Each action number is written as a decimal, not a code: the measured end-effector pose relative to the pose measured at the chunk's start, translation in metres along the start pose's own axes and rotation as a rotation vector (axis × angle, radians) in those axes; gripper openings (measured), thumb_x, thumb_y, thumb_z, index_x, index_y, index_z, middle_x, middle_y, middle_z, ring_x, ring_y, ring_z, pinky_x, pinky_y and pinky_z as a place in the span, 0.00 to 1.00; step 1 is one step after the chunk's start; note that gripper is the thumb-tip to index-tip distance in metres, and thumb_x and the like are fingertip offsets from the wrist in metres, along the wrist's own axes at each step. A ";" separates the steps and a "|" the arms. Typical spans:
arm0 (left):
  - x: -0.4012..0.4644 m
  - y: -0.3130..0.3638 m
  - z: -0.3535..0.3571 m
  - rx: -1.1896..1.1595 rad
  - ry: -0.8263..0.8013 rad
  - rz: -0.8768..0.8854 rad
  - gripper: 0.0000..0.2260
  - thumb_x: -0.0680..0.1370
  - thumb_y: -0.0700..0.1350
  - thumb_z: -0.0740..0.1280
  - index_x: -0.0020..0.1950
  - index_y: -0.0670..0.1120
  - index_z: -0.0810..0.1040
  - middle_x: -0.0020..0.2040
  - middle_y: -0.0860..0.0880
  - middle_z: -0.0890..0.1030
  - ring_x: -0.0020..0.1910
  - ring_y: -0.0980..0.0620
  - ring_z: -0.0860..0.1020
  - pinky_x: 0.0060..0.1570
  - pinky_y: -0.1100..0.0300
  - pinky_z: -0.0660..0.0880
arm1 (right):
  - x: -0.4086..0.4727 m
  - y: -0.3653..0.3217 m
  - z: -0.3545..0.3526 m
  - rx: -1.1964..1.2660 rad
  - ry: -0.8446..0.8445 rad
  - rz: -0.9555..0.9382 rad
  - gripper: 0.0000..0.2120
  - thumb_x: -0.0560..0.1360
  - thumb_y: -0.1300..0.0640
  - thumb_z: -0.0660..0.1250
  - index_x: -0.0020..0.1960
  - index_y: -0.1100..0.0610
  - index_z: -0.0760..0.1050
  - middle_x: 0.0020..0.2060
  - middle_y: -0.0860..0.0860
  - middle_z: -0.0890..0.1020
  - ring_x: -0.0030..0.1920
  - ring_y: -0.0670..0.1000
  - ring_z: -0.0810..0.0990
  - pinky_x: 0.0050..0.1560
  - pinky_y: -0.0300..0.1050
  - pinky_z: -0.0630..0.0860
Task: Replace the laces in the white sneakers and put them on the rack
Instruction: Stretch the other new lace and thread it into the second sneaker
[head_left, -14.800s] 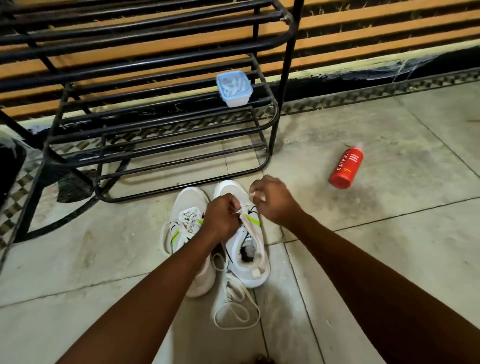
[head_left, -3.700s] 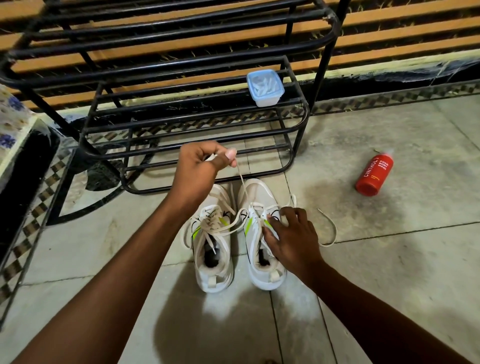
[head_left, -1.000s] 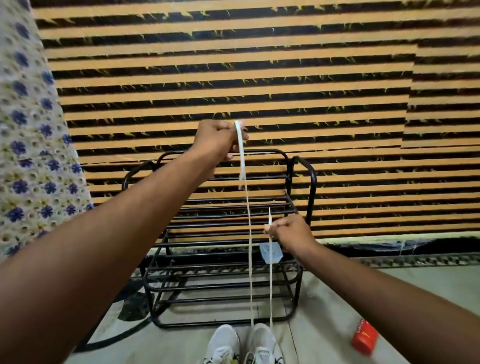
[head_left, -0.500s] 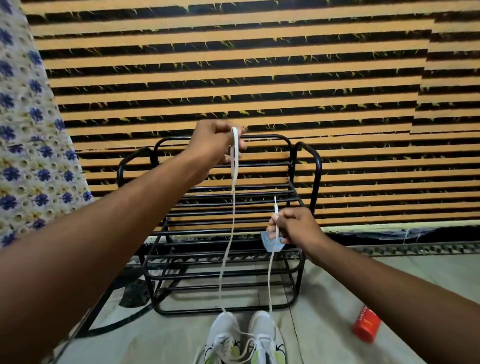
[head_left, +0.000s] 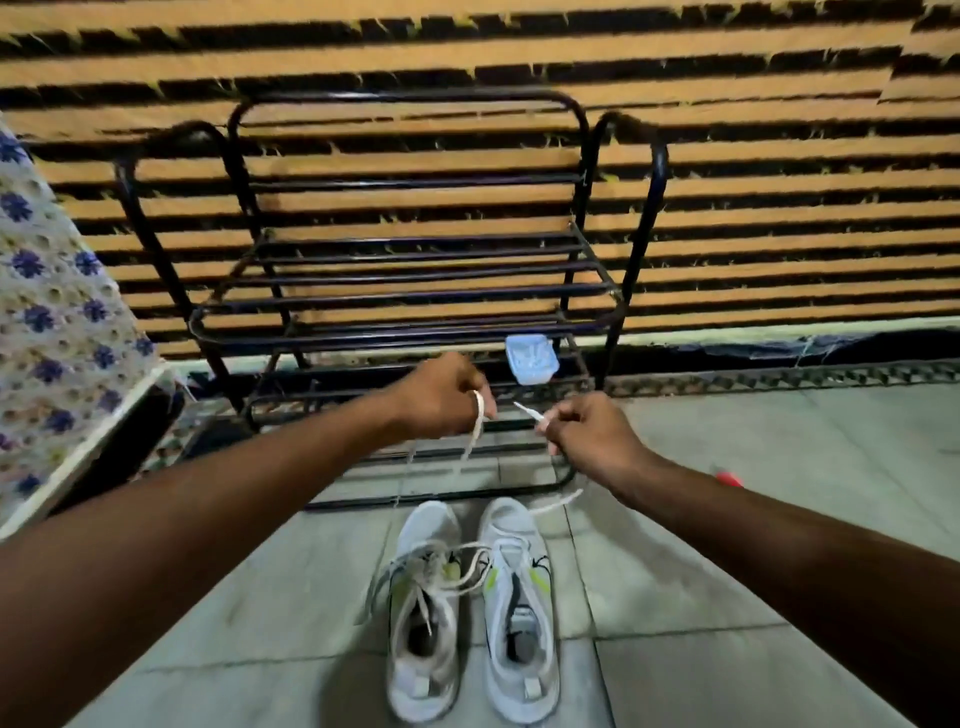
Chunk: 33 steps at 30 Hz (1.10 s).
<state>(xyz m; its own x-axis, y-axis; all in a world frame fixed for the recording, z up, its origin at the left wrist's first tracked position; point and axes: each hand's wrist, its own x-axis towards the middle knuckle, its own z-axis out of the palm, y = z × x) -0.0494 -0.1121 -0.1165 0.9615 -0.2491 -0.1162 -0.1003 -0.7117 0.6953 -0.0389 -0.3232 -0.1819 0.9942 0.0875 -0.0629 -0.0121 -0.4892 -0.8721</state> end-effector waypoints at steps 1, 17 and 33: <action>0.004 -0.014 0.014 -0.023 -0.022 -0.036 0.12 0.79 0.35 0.63 0.46 0.42 0.86 0.36 0.42 0.85 0.29 0.54 0.76 0.29 0.64 0.70 | 0.002 0.014 0.006 -0.018 0.005 0.026 0.09 0.77 0.63 0.67 0.40 0.60 0.83 0.30 0.52 0.83 0.24 0.41 0.75 0.32 0.37 0.70; 0.027 -0.143 0.158 0.247 -0.147 -0.196 0.21 0.74 0.52 0.78 0.66 0.56 0.80 0.64 0.52 0.77 0.67 0.48 0.71 0.67 0.50 0.69 | 0.017 0.152 0.081 -0.279 -0.257 0.048 0.04 0.70 0.55 0.77 0.43 0.51 0.83 0.43 0.47 0.85 0.45 0.46 0.83 0.46 0.31 0.72; 0.021 -0.144 0.177 0.583 -0.091 -0.043 0.35 0.65 0.64 0.79 0.69 0.56 0.74 0.66 0.59 0.74 0.63 0.49 0.64 0.50 0.51 0.58 | 0.013 0.179 0.114 -0.329 -0.131 0.037 0.08 0.70 0.57 0.70 0.39 0.49 0.70 0.39 0.56 0.81 0.45 0.60 0.81 0.48 0.54 0.80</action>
<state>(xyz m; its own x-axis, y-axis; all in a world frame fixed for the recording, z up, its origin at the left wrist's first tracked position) -0.0599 -0.1311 -0.3444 0.9448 -0.2485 -0.2137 -0.2101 -0.9596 0.1872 -0.0406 -0.3111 -0.3938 0.9712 0.1647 -0.1719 0.0084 -0.7453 -0.6667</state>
